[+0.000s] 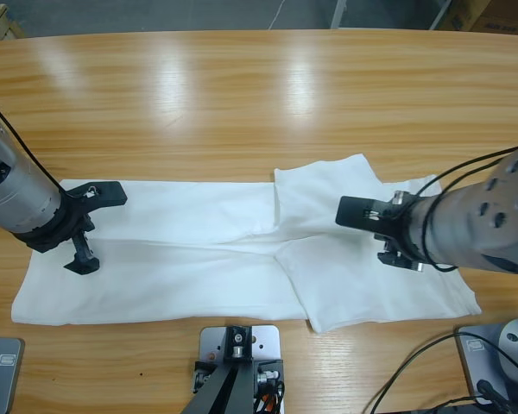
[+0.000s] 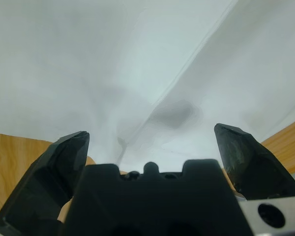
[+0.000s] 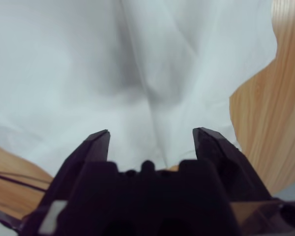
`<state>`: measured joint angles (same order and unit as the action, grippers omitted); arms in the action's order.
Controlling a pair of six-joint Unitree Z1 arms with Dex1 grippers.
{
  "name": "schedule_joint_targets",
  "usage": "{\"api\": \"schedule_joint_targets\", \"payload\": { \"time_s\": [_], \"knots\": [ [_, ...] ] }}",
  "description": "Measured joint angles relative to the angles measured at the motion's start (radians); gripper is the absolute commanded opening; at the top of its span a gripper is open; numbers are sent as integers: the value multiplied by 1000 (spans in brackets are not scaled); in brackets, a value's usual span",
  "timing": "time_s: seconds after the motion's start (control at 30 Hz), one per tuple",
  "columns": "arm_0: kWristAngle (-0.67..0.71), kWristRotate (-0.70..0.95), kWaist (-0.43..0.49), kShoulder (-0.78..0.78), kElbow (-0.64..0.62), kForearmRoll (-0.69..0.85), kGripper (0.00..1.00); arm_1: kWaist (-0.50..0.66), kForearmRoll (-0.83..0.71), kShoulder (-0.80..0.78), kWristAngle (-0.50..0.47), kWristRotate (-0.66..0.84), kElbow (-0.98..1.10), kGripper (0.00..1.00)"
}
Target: Fold clothes
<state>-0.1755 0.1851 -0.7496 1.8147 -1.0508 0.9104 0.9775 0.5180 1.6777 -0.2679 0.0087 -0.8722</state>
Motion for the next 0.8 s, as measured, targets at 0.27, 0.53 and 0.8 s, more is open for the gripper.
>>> {"api": "schedule_joint_targets", "payload": {
  "time_s": [0.27,0.53,0.8],
  "knots": [
    [1,0,0,0,3,-1,1000,-107,-34,52,2,-44,0,583],
    [1,0,0,0,3,-4,1000,-174,-41,73,58,-81,-2,476],
    [1,0,0,0,5,-7,1000,-174,-41,98,79,-86,-8,254]
  ]
}}
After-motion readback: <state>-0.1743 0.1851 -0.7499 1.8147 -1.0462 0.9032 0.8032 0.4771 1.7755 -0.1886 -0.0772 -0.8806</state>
